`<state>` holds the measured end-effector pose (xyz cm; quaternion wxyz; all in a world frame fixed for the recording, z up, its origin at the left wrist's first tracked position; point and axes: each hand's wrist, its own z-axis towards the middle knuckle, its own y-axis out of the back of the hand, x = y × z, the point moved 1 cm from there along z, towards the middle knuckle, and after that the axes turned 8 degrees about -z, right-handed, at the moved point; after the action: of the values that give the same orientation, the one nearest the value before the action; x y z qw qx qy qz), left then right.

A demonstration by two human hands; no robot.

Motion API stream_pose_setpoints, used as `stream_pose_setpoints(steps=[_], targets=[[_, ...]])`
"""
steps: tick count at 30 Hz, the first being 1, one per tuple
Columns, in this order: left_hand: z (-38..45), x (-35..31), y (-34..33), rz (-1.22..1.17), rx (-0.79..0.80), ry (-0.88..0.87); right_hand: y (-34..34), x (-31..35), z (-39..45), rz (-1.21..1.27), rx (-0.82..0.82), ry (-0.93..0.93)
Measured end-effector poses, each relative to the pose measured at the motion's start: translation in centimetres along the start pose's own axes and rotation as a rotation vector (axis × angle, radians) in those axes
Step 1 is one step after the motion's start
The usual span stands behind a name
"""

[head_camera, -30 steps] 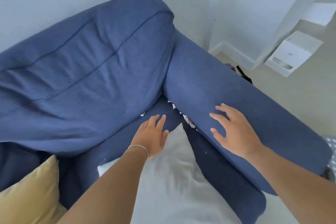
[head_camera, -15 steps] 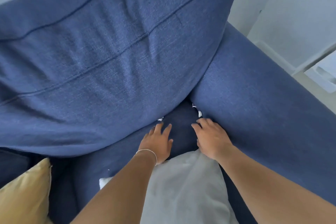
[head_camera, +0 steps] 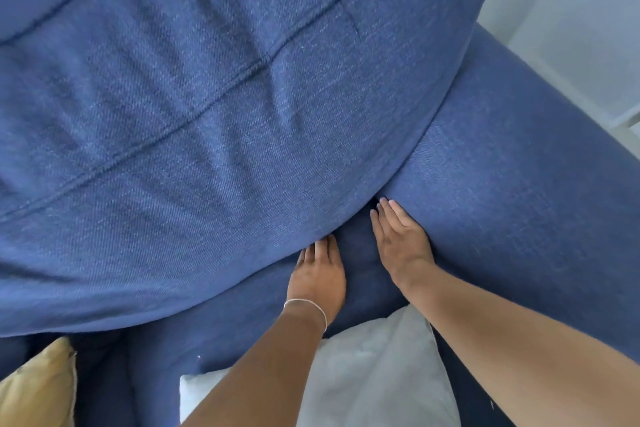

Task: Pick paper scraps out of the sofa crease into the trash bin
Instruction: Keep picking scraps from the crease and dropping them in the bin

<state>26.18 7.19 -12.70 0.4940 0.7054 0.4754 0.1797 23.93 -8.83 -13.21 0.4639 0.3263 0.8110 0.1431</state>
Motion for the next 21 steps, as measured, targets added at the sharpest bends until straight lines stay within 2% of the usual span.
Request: stream_pose_setpoints(steps=[5, 11, 13, 16, 21], targets=[[-0.3, 0.0, 0.0, -0.009, -0.048, 0.020, 0.6, -0.8, 0.2, 0.004, -0.073, 0.065], [-1.9, -0.2, 1.3, -0.082, -0.084, -0.066, -1.1, -0.3, -1.0, 0.186, -0.262, 0.067], [-2.7, -0.2, 1.8, -0.102, -0.146, -0.080, -1.4, -0.2, -1.5, 0.221, -0.262, 0.059], [-3.7, -0.2, 1.6, -0.139, -0.081, -0.084, -1.5, -0.5, -2.4, 0.341, -0.360, 0.035], [-5.7, -1.0, 2.0, -0.182, -0.065, -0.099, 0.8, -2.5, -6.4, 0.451, -0.414, -0.005]])
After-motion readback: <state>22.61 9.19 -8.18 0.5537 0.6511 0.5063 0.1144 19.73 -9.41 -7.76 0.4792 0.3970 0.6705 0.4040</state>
